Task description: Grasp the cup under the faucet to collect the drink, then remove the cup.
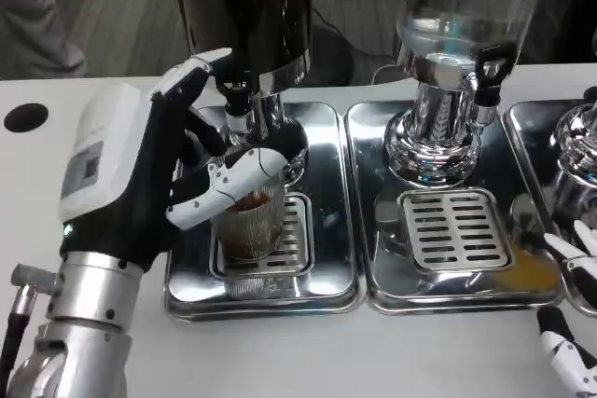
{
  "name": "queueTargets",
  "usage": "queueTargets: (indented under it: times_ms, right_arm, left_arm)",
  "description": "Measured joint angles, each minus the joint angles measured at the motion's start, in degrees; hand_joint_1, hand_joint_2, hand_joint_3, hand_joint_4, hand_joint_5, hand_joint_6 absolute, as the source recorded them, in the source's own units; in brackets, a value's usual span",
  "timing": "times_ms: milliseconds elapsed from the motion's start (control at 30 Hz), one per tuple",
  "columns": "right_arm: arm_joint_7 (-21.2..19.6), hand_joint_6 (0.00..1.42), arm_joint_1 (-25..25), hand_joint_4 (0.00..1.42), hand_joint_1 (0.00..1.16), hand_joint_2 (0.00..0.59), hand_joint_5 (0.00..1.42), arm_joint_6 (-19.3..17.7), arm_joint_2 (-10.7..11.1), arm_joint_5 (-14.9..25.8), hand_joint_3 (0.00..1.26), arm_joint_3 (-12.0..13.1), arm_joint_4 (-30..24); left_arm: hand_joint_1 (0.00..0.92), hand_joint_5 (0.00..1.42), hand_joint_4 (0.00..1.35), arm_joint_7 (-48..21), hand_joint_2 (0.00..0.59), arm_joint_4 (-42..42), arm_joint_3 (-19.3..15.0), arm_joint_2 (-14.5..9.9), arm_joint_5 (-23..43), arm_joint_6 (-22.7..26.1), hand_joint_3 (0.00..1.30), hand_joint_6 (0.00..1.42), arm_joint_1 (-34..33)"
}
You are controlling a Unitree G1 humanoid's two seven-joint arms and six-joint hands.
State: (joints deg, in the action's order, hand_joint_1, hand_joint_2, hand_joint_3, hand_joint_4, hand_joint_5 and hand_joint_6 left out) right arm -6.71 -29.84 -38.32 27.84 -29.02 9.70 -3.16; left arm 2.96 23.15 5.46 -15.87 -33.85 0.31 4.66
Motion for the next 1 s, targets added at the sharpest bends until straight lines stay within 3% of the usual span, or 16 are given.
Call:
queueTargets:
  times_ms: [667,867,1000]
  right_arm:
    - [0.0,0.00,0.1,0.00,0.30,0.492,0.00,0.0,0.0,-0.3,0.15,-0.7,0.0]
    - [0.0,0.00,0.2,0.00,0.30,0.492,0.00,0.4,0.0,-0.3,0.15,-1.0,0.0]
    - [0.0,0.00,0.4,0.00,0.30,0.492,0.00,0.4,0.0,-0.3,0.15,-1.2,0.0]
  left_arm:
    - [0.075,0.75,0.26,-0.2,0.058,-0.3,-0.8,0.0,2.0,0.1,0.32,0.93,-1.0]
    - [0.075,0.72,0.18,-0.1,0.059,-0.4,-2.1,0.1,2.8,0.0,0.25,0.93,-1.1]
    - [0.058,0.63,0.15,0.1,0.051,-0.4,-3.1,0.1,4.1,-0.3,0.22,0.92,-1.1]
